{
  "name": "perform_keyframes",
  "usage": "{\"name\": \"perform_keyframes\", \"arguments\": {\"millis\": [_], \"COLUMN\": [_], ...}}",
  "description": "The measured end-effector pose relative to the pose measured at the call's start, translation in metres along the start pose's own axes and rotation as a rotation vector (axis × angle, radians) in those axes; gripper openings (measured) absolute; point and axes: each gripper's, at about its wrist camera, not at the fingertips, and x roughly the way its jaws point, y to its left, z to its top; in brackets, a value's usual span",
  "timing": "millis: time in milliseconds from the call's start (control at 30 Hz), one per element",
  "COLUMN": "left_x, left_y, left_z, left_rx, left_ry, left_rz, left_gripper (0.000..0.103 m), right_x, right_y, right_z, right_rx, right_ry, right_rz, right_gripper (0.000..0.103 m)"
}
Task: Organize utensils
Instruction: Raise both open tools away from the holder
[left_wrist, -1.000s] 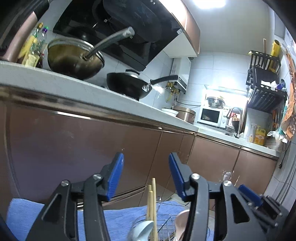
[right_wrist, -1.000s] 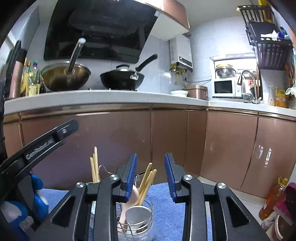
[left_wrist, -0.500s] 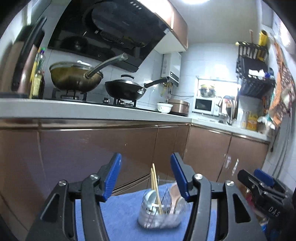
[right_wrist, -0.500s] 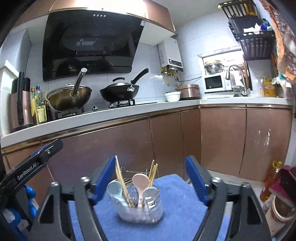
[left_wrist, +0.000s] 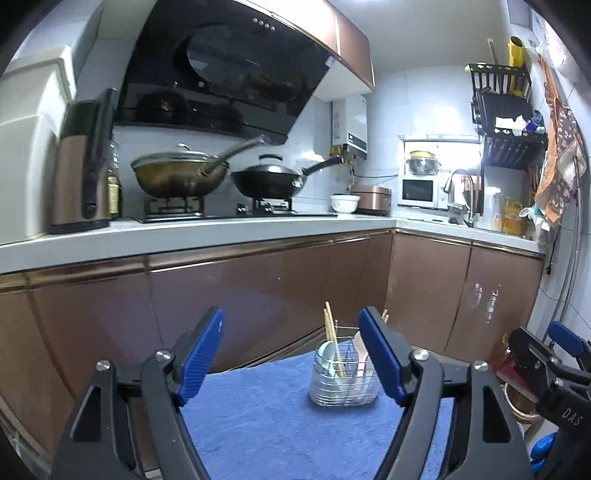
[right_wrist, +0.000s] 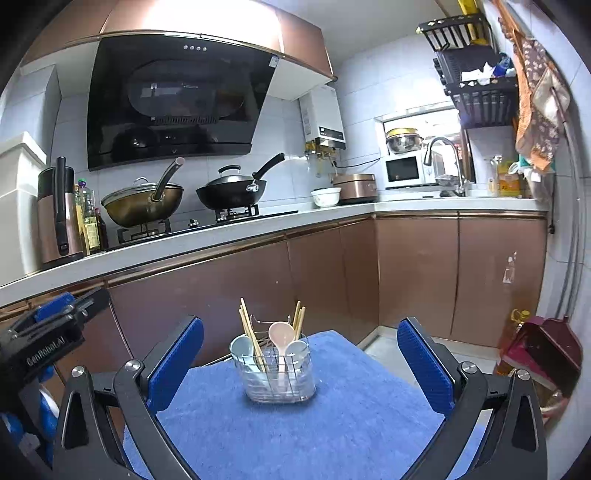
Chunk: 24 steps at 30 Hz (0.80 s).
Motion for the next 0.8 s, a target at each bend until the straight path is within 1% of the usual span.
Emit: {"name": "perform_keyframes", "arguments": {"millis": [100,200,400,600,800], "left_x": [-0.015,-0.027,-0.046,-0.060,-0.073], "left_y": [0.005,0.010,0.020,0.029,0.034], "left_z": [0.001,0.001,-0.003,-0.006,-0.006], "left_rx": [-0.001,0.002,0.002,-0.008,-0.007], "left_ry": [-0.008,-0.013,-0.030,-0.035,-0.038], "left_rz": [0.018,0.018,0.040,0.046,0.047], "left_gripper": [0.076,0.077,0.077,0.077,0.077], "right_x": [-0.014,-0.027,-0.042,-0.060,-0.077], "right_y": [0.001,0.001,-0.002,-0.006,-0.005], "right_z": [-0.002,-0.004,-0.009,-0.010,-0.010], "right_rx": [-0.009,-0.021,-0.023,-0.009,-0.001], "right_ry": [0.004,0.002,0.011,-0.002,-0.023], "right_rz": [-0.015,-0.037,-0.077,-0.089,-0.080], "right_gripper": [0.103,0.103,0.103,0.103,0.103]}}
